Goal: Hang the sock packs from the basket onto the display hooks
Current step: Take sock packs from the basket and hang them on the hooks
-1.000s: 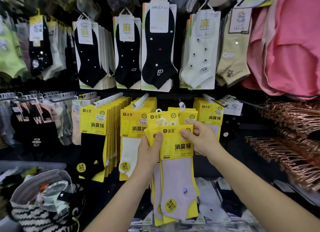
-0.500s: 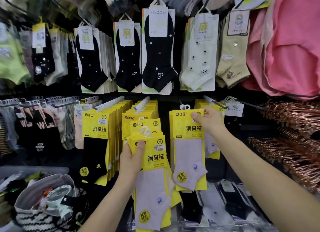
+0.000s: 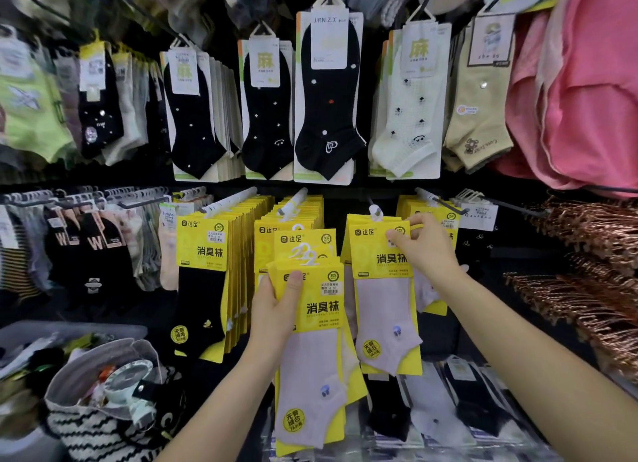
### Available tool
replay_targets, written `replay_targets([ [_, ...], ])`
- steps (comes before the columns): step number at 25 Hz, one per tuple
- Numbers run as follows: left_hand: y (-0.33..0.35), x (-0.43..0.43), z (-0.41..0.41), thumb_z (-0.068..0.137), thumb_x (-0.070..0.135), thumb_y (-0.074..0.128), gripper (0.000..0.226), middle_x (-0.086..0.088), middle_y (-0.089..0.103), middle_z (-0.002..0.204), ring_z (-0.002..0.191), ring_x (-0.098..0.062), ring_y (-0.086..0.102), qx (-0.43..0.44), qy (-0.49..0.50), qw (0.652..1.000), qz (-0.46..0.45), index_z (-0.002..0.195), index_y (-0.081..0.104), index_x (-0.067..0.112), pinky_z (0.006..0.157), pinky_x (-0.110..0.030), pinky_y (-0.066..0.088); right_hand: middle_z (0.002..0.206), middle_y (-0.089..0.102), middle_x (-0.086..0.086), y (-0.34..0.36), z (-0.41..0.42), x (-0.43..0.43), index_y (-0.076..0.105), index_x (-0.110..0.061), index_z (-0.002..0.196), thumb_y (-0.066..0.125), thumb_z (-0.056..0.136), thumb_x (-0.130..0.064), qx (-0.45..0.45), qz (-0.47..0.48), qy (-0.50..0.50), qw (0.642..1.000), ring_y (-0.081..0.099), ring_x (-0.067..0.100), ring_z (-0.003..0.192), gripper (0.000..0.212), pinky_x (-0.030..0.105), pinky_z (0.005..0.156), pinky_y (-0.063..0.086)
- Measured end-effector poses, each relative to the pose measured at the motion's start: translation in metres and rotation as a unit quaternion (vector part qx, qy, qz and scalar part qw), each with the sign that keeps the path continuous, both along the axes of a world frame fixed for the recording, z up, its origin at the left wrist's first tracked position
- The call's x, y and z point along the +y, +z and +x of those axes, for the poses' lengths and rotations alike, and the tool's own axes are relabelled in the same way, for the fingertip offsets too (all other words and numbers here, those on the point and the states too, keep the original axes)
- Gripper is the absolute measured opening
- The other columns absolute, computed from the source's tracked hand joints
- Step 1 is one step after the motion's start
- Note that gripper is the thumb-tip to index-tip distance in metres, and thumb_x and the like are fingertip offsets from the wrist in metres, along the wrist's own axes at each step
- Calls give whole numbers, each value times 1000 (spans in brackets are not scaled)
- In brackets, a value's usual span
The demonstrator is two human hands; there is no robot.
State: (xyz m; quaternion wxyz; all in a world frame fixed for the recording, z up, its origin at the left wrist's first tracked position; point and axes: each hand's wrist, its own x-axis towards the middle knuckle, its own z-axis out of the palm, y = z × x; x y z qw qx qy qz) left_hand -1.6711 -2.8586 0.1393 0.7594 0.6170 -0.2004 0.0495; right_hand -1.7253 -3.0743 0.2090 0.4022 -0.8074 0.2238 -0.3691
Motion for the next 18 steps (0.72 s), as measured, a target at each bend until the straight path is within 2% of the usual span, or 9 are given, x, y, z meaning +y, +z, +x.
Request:
replay_targets([
  [2, 4, -5, -1, 91, 32, 55, 5, 6, 68, 102, 93, -14, 68, -6, -5, 1000, 2, 94, 57, 34, 76, -37, 57, 88, 50, -4, -2, -9, 3, 49, -19, 104, 67, 83, -35, -36, -46, -28, 998, 51, 16, 83, 32, 27, 66, 36],
  [4, 6, -13, -2, 91, 33, 55, 5, 6, 68, 102, 95, -15, 67, -17, -17, 1000, 8, 95, 57, 34, 80, -40, 56, 80, 49, -7, -2, -16, 15, 53, -22, 90, 68, 82, -33, -92, -73, 17, 993, 49, 12, 74, 20, 17, 62, 38],
  [6, 7, -23, -6, 90, 34, 55, 6, 6, 67, 103, 97, -14, 66, -29, -23, 999, 18, 95, 57, 32, 81, -38, 55, 76, 52, -9, 1, -19, 35, 52, -29, 74, 70, 79, -35, -83, -100, 94, 987, 48, 6, 69, 19, 10, 59, 38],
  [8, 7, -33, -12, 90, 33, 56, 3, 9, 67, 98, 90, -7, 66, -38, -23, 999, 22, 93, 57, 32, 74, -28, 56, 79, 53, -9, 1, -18, 50, 55, -31, 73, 70, 78, -37, -36, -154, 139, 977, 48, 4, 71, 17, 14, 63, 38],
  [10, 7, -39, -16, 89, 32, 57, 2, 12, 66, 93, 85, -2, 65, -41, -26, 999, 24, 91, 57, 32, 69, -24, 55, 80, 54, -10, 0, -17, 52, 60, -30, 74, 68, 82, -31, -20, -176, 145, 973, 46, 2, 71, 11, 23, 66, 37],
  [12, 6, -42, -18, 89, 36, 55, 6, 13, 67, 92, 86, -3, 66, -33, -44, 998, 14, 93, 58, 32, 71, -23, 56, 75, 56, -11, -2, -16, 46, 62, -23, 73, 66, 85, -21, -38, -129, 147, 980, 47, 2, 69, 12, 25, 66, 38],
  [14, 5, -43, -18, 91, 42, 48, 16, 14, 68, 96, 89, 0, 65, -15, -65, 998, -1, 97, 59, 33, 74, -21, 55, 70, 55, -10, -3, -16, 40, 61, -19, 73, 63, 87, -17, -55, -64, 155, 984, 48, 5, 66, 14, 21, 63, 41],
  [16, 2, -44, -17, 93, 44, 43, 19, 16, 66, 101, 91, 6, 63, 0, -66, 998, -7, 98, 58, 34, 75, -15, 51, 68, 55, -10, -4, -15, 34, 60, -23, 70, 62, 88, -16, -54, -36, 150, 987, 48, 4, 64, 20, 16, 59, 39],
  [18, 0, -44, -13, 95, 44, 40, 20, 15, 65, 105, 100, 1, 61, 8, -51, 999, -8, 99, 58, 35, 83, -20, 50, 69, 58, -8, -2, -13, 24, 60, -27, 67, 62, 88, -17, -56, -14, 123, 991, 50, 7, 66, 24, 18, 60, 40],
])
